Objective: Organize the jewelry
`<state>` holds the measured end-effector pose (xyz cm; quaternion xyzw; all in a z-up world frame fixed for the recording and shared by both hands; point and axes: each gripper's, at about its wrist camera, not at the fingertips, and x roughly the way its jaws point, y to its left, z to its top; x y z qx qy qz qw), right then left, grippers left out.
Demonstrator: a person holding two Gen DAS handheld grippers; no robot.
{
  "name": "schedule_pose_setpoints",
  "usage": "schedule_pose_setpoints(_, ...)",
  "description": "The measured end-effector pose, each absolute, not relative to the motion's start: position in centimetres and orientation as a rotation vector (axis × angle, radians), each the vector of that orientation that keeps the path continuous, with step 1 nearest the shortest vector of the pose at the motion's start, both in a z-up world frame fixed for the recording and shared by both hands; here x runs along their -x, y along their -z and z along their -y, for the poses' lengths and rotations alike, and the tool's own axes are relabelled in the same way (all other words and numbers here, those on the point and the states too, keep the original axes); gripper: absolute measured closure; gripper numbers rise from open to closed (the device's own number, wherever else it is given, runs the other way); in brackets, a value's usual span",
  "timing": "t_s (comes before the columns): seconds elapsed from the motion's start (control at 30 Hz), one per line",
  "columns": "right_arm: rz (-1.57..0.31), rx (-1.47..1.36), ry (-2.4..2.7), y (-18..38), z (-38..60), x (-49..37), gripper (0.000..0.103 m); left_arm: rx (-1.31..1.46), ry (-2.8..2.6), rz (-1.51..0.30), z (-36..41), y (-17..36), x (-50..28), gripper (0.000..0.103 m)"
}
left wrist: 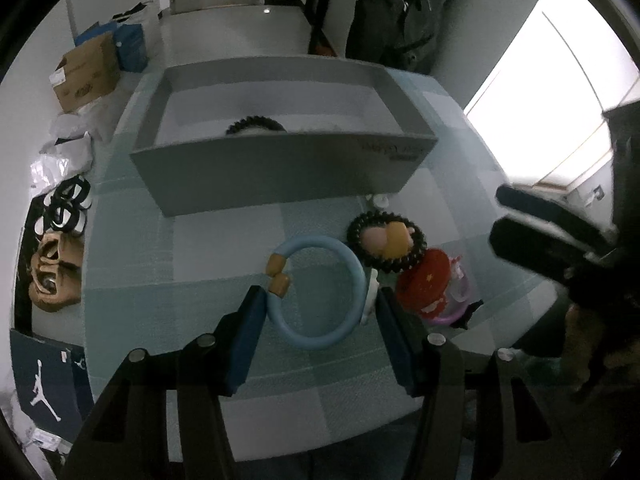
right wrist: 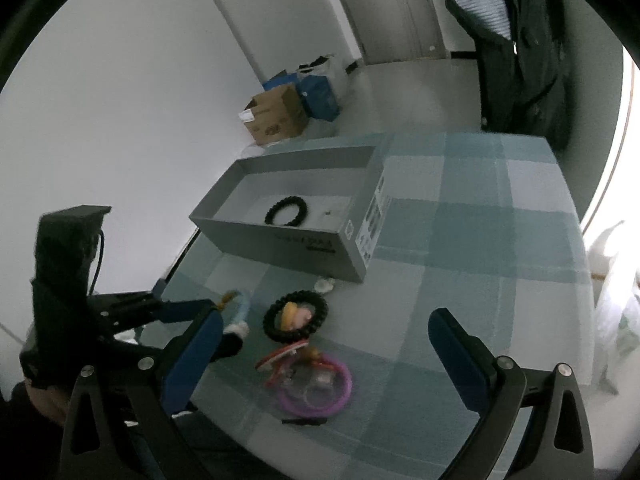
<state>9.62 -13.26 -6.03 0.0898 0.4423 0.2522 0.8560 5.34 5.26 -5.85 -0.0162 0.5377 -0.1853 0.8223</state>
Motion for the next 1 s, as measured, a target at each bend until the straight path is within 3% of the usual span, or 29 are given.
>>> schedule_pose_setpoints(0.4,-0.973,-0.087,-0.577,6.7,9.3,-10.4,0.004,0.114,0.338,-1.085,-7.3,4.3,-5.6,0.052)
schedule_pose_setpoints(0.9,-1.028,0.109,-0.531,9.0,5.2,-11.0,0.028,0.228,0.304,-1.087,-10.2,4.4,-6.6,0.052)
schedule_pose_setpoints(1.0,-1.04,0.141,-0.524,9.4,4.8,-10.9,0.038,0.261,0.309,-1.094,-10.5,4.6,-6.7,0.052)
